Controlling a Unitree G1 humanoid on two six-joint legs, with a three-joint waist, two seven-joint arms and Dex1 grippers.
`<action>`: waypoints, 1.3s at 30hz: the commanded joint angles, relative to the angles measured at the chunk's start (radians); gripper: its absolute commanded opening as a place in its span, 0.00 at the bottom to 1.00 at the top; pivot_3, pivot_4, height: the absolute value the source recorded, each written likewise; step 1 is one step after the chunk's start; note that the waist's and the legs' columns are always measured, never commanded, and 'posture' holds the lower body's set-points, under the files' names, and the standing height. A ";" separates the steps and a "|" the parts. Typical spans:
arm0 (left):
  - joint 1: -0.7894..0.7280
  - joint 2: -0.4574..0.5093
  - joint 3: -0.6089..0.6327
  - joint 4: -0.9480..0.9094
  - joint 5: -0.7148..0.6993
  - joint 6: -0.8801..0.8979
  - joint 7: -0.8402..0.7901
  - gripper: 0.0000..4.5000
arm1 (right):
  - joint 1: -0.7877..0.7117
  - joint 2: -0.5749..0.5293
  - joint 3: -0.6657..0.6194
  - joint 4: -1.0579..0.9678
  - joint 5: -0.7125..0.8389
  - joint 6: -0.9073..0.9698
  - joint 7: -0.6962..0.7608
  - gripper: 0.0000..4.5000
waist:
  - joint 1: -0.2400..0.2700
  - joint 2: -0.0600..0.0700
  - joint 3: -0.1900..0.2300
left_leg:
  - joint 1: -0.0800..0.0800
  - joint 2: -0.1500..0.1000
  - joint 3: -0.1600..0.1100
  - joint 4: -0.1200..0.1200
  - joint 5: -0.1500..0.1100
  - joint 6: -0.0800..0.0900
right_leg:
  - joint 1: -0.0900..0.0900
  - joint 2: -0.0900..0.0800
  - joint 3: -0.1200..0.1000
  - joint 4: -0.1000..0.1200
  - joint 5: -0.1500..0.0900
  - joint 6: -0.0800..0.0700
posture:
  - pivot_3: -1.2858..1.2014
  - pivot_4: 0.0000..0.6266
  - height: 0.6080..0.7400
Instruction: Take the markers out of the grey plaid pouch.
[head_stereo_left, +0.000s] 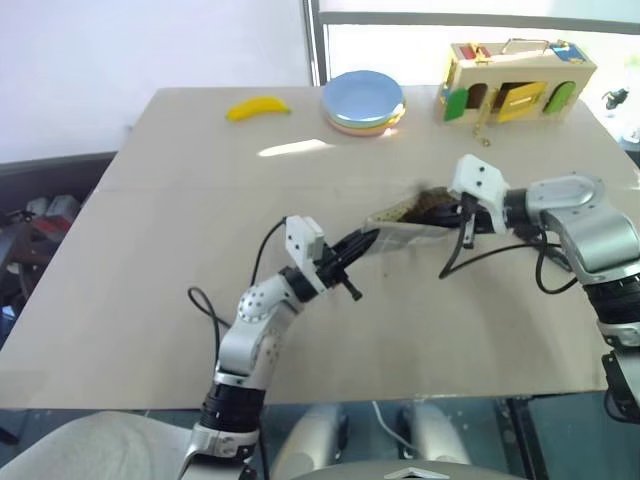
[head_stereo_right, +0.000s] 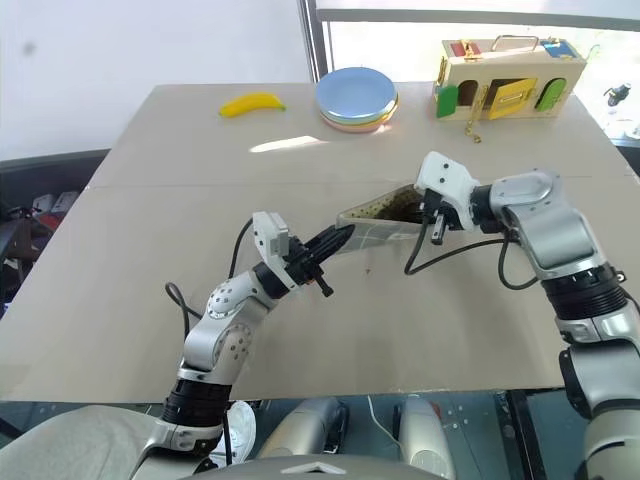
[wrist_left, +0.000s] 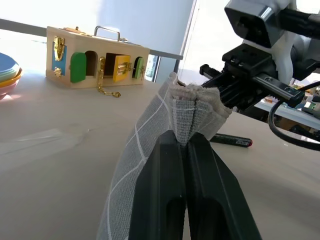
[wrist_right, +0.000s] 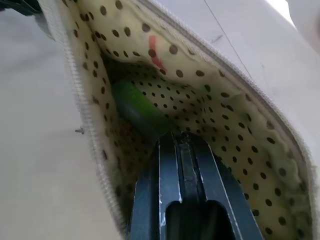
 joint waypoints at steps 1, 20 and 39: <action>0.003 -0.001 -0.006 -0.057 -0.019 -0.006 0.001 0.00 | -0.036 -0.016 0.043 0.012 -0.053 -0.072 0.037 0.01 | 0.000 0.000 0.000 | 0.000 0.000 0.000 0.000 0.000 0.000 | 0.000 0.000 0.000 0.000 0.000 0.000 | 0.52 0.24 1.00; 0.039 -0.008 0.026 -0.003 -0.265 0.222 -0.102 0.00 | -0.103 -0.144 0.250 -0.134 -0.262 -0.057 0.308 0.99 | -0.001 0.000 0.000 | 0.000 0.000 -0.001 0.000 0.000 0.000 | 0.000 0.000 -0.001 0.000 0.000 0.000 | 0.52 0.24 1.00; 0.065 -0.003 -0.024 0.219 -0.139 0.035 -0.276 0.00 | -0.043 -0.054 0.387 -0.007 -0.442 -0.184 0.274 0.99 | -0.008 -0.001 -0.002 | 0.002 0.000 -0.001 0.000 0.000 0.000 | 0.001 0.000 0.000 0.000 0.000 0.000 | 0.52 0.24 1.00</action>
